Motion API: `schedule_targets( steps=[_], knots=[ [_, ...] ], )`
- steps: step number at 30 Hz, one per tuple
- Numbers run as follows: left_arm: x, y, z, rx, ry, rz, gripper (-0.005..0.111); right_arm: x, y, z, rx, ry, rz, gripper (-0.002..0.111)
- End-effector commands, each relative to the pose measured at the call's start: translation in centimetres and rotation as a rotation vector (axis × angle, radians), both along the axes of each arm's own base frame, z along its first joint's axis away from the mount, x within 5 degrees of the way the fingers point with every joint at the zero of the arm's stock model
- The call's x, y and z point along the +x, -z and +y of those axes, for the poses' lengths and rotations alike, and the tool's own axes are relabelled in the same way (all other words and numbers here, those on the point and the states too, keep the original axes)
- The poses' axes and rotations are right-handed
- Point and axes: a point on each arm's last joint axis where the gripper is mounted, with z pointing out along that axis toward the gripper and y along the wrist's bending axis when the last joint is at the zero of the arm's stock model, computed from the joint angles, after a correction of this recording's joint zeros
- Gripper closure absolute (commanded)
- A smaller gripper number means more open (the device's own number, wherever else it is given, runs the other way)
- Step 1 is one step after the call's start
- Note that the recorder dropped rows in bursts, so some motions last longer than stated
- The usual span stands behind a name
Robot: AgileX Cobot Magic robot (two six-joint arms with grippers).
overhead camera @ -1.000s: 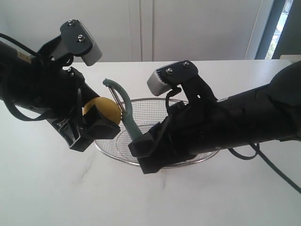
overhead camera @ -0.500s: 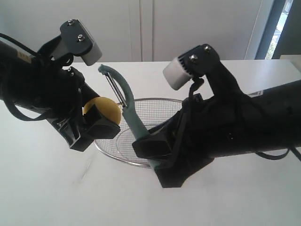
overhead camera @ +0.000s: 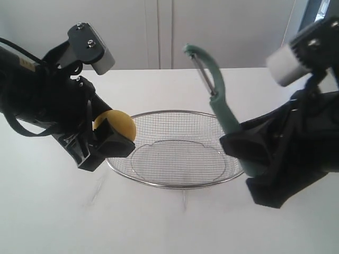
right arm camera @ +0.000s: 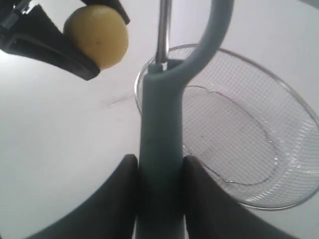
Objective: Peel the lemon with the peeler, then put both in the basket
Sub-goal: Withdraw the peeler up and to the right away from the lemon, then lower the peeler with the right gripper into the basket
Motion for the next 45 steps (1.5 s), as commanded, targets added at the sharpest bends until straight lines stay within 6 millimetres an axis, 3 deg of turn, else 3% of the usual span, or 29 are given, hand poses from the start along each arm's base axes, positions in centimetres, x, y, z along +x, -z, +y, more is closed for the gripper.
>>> schedule_targets(
  steps=[1, 6, 12, 23, 32, 38, 45],
  knots=[
    [-0.3, -0.1, 0.0, -0.006, 0.003, 0.024, 0.107, -1.0, -1.2, -1.7, 0.017, 0.079, -0.075, 0.108],
    [-0.3, 0.0, 0.0, -0.003, 0.006, 0.029, 0.107, -1.4, -1.6, -2.5, 0.025, 0.134, -0.103, 0.108],
    [-0.5, 0.1, 0.1, 0.006, 0.015, 0.044, 0.107, -0.2, -1.6, -2.8, -0.003, 0.241, -0.102, 0.108],
    [-0.5, 0.1, 0.1, 0.003, 0.012, 0.042, 0.107, 5.6, -1.7, 0.3, -0.18, 0.274, -0.063, 0.108],
    [-0.5, 0.1, 0.1, 0.004, 0.013, 0.044, 0.107, 11.8, 2.3, 3.5, -0.315, 0.288, 0.073, 0.108],
    [-0.5, 0.1, 0.1, 0.004, 0.013, 0.044, 0.107, 15.8, 6.5, 3.5, -0.353, 0.267, 0.232, 0.108],
    [-0.5, 0.1, 0.1, 0.003, 0.012, 0.042, 0.107, 18.6, 9.4, 4.3, -0.305, 0.218, 0.304, 0.108]
  ],
)
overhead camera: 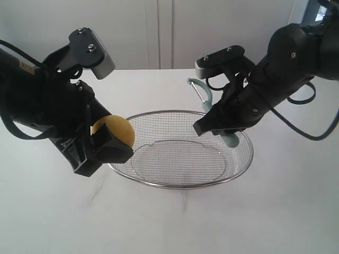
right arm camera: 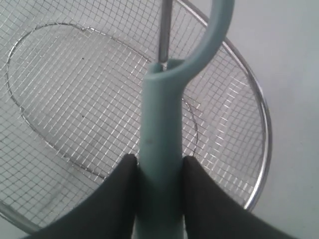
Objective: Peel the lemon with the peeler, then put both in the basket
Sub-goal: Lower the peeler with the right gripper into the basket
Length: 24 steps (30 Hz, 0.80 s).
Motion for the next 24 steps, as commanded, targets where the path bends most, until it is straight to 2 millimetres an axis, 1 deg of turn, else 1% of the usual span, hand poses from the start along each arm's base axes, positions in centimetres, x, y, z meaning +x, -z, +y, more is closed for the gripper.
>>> schedule_targets(
  steps=[1, 8, 13, 18, 24],
  knots=[
    [-0.2, -0.1, 0.0, -0.015, -0.006, 0.015, 0.107, 1.5, 1.1, 0.5, 0.027, -0.006, -0.021, 0.108],
    [-0.2, -0.1, 0.0, -0.016, -0.006, 0.017, 0.107, 2.3, 4.3, 0.9, -0.009, -0.005, 0.056, 0.108],
    [-0.2, -0.1, 0.0, -0.016, -0.006, 0.017, 0.107, 2.7, 6.0, 1.0, -0.025, -0.001, 0.091, 0.108],
    [-0.2, -0.1, 0.0, -0.018, -0.006, 0.018, 0.107, 3.0, 7.0, 1.2, -0.029, 0.002, 0.097, 0.108],
    [-0.2, -0.1, 0.0, -0.018, -0.006, 0.018, 0.107, 3.2, 7.3, 1.2, -0.029, 0.003, 0.092, 0.108]
  ],
)
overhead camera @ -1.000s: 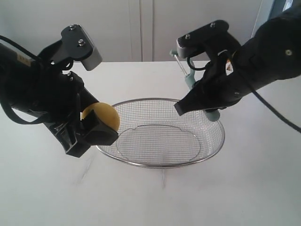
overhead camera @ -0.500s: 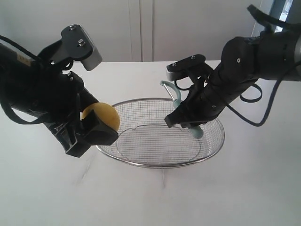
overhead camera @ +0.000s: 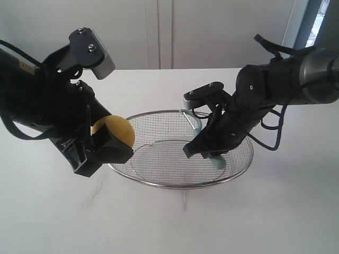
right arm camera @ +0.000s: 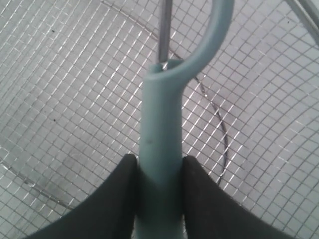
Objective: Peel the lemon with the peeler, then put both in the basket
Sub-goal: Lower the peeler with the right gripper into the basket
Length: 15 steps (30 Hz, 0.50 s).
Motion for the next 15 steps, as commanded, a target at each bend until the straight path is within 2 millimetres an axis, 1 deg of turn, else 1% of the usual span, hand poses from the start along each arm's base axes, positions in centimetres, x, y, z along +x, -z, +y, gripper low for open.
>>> schedule_targets(
  steps=[1, 5, 12, 15],
  knots=[
    [-0.2, -0.1, 0.0, -0.018, -0.006, 0.018, 0.107, 0.4, -0.1, -0.2, 0.007, 0.008, -0.016, 0.108],
    [-0.2, -0.1, 0.0, -0.019, -0.007, 0.019, 0.107, 0.4, 0.1, -0.2, 0.006, 0.009, -0.01, 0.108],
    [-0.2, -0.1, 0.0, -0.019, -0.007, 0.019, 0.107, 0.5, 2.1, 0.0, -0.011, 0.014, 0.043, 0.108],
    [-0.2, -0.1, 0.0, -0.019, -0.007, 0.019, 0.107, 0.5, 2.1, 0.0, -0.009, 0.016, 0.044, 0.108]
  ],
)
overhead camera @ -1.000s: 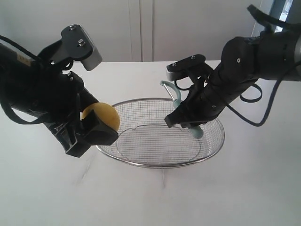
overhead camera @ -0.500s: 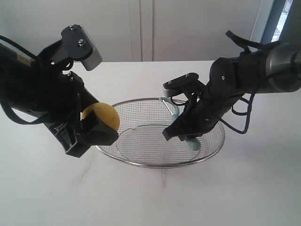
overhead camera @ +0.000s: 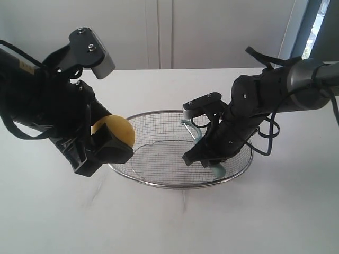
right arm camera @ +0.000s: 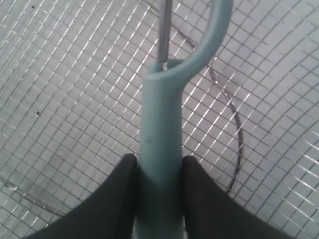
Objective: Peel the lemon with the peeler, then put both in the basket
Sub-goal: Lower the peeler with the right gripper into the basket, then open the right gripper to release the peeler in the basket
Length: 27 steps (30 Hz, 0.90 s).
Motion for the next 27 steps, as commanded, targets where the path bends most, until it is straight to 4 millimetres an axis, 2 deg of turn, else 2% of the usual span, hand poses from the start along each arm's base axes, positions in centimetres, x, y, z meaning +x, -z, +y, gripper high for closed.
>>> schedule_targets(
  steps=[1, 6, 8, 21, 27],
  knots=[
    [-0.2, -0.14, -0.03, -0.018, -0.006, 0.018, 0.107, 0.29, -0.16, -0.19, 0.008, 0.009, -0.012, 0.108],
    [-0.2, -0.14, -0.03, -0.018, -0.006, 0.018, 0.107, 0.35, -0.18, -0.17, 0.01, 0.01, -0.018, 0.09],
    [-0.2, -0.14, -0.03, -0.018, -0.006, 0.018, 0.107, 0.38, -0.2, -0.16, 0.012, 0.01, -0.022, 0.086],
    [-0.2, -0.14, -0.03, -0.018, -0.006, 0.018, 0.107, 0.41, -0.21, -0.15, 0.013, 0.011, -0.026, 0.071],
    [-0.2, -0.14, -0.03, -0.018, -0.006, 0.018, 0.107, 0.38, -0.59, -0.16, 0.017, 0.011, -0.035, 0.071]
  ],
)
